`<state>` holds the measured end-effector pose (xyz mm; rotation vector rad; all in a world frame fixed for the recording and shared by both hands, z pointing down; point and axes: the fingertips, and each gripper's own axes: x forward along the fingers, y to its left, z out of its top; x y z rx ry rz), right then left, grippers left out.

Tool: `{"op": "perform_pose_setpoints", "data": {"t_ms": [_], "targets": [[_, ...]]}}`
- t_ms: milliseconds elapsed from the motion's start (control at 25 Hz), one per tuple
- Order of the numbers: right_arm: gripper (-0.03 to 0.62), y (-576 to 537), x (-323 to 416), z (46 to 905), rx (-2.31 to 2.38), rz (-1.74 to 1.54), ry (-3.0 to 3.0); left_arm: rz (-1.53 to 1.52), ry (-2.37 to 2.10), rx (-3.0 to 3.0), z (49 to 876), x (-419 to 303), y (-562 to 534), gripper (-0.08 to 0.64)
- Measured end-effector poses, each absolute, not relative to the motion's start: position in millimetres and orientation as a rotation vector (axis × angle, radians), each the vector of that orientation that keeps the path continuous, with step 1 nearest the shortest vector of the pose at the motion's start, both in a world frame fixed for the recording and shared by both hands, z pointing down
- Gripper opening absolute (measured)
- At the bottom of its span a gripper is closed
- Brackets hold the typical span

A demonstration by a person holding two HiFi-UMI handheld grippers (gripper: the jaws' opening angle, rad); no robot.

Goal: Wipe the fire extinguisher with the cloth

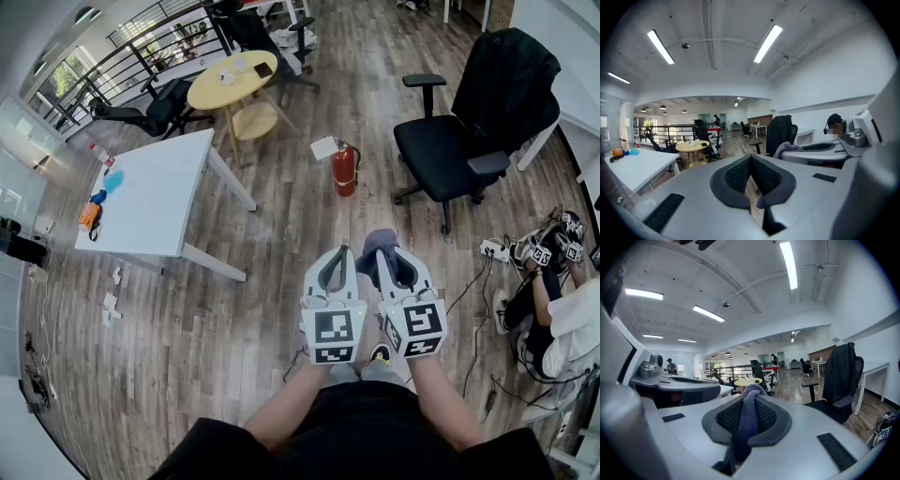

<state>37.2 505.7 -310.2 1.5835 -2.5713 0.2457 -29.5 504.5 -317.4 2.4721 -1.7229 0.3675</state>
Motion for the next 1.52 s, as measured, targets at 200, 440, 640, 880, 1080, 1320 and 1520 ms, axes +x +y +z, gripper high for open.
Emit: {"op": "perform_pose_setpoints", "data": {"t_ms": [200,440,640,880,1080,1320,1520], "targets": [[0.032,501.8,36.6,-306.6,1.579,0.240,-2.575,0.371,-1.725,2.482,-314.3,-31.1,503.7,0.010],[0.032,500.6,30.8,-308.7,1.558,0.240,-2.587,0.375,-1.717,2.473,-313.1,-33.1,503.6,0.010],[0.032,508.7,23.6,-306.0,1.538,0.212,-2.595,0.365,-1.703,2.478,-310.1,-35.2,508.5,0.010],[0.032,513.8,2.8,-304.4,1.472,0.123,-2.605,0.372,-1.693,2.476,-303.3,-45.0,506.6,0.010],[0.031,509.8,-6.1,-296.2,1.483,0.175,-2.587,0.365,-1.678,2.469,-299.5,-60.7,500.5,0.010],[0.032,494.3,-2.9,-284.3,1.583,0.238,-2.520,0.355,-1.649,2.476,-291.5,-87.4,492.5,0.010],[0.032,471.4,0.3,-283.4,1.610,0.255,-2.503,0.374,-1.628,2.456,-280.4,-98.8,471.2,0.010]]}}
